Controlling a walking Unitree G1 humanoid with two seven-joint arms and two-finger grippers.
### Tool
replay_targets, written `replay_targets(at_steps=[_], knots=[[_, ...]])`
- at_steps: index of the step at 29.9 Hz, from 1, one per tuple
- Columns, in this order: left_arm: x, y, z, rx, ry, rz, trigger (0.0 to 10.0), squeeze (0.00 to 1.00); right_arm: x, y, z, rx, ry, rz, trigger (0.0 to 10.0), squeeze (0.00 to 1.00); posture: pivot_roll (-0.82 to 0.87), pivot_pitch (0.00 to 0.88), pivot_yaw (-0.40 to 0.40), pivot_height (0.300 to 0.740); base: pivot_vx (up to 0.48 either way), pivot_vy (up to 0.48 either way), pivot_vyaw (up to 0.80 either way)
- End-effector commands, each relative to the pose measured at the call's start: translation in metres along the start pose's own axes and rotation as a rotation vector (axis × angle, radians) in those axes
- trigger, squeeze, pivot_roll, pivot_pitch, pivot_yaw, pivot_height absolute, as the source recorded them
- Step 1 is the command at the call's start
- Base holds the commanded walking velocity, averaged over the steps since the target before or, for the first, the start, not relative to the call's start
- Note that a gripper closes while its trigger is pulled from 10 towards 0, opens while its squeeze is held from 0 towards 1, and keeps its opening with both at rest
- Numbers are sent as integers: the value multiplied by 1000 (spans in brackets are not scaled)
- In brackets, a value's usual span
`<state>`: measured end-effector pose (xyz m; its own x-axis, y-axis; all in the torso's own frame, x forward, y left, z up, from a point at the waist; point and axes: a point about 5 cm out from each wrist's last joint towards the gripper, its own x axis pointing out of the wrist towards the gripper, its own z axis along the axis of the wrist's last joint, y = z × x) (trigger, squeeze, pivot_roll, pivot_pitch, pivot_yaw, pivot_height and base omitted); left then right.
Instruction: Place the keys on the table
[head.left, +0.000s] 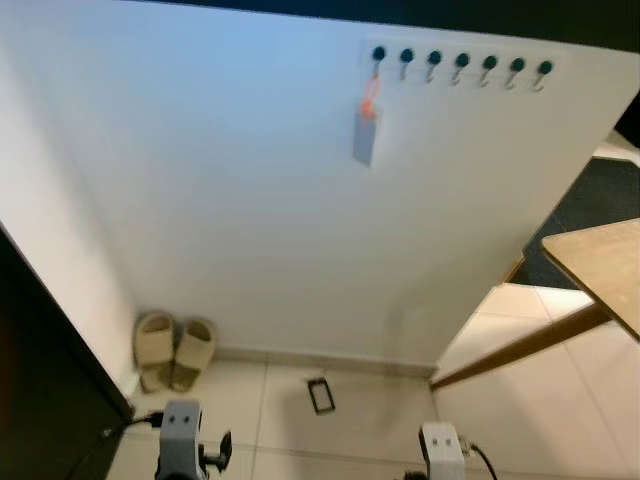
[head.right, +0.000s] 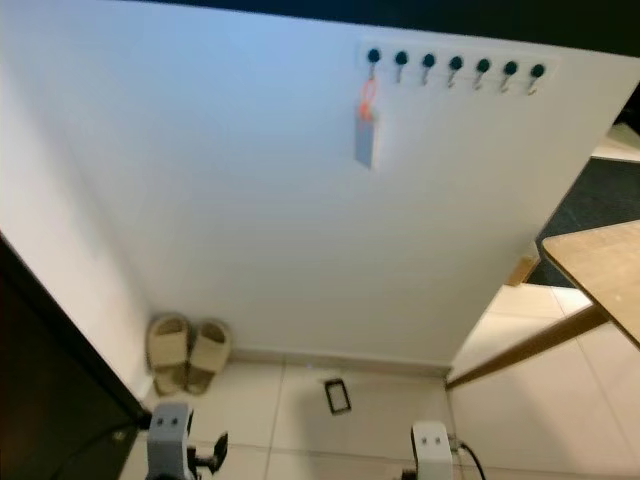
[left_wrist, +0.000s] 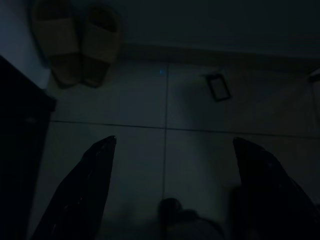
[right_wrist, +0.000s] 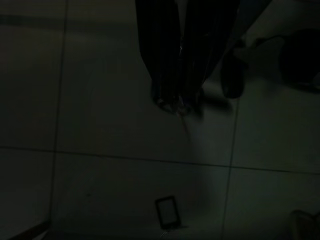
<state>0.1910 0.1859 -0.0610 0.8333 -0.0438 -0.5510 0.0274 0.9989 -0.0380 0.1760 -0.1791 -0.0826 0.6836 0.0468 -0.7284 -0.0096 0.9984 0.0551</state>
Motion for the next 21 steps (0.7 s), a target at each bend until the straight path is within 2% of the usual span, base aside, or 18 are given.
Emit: replay_targets(at_steps=[1, 11, 21], knots=[[0, -2, -1, 26, 9, -18, 10000, 0, -1, -5, -2, 6, 8, -17, 10000, 0, 68, 79, -33, 740, 0, 0, 0], [1, -6, -1, 41, 8, -30, 10000, 0, -1, -5, -2, 5, 7, -19, 10000, 0, 65, 79, -36, 740, 0, -472, 0], [-1, -4, -1, 63, -21, -3, 10000, 0, -1, -5, 0, -2, -3, -8, 10000, 0, 58, 67, -37, 740, 0, 0, 0]])
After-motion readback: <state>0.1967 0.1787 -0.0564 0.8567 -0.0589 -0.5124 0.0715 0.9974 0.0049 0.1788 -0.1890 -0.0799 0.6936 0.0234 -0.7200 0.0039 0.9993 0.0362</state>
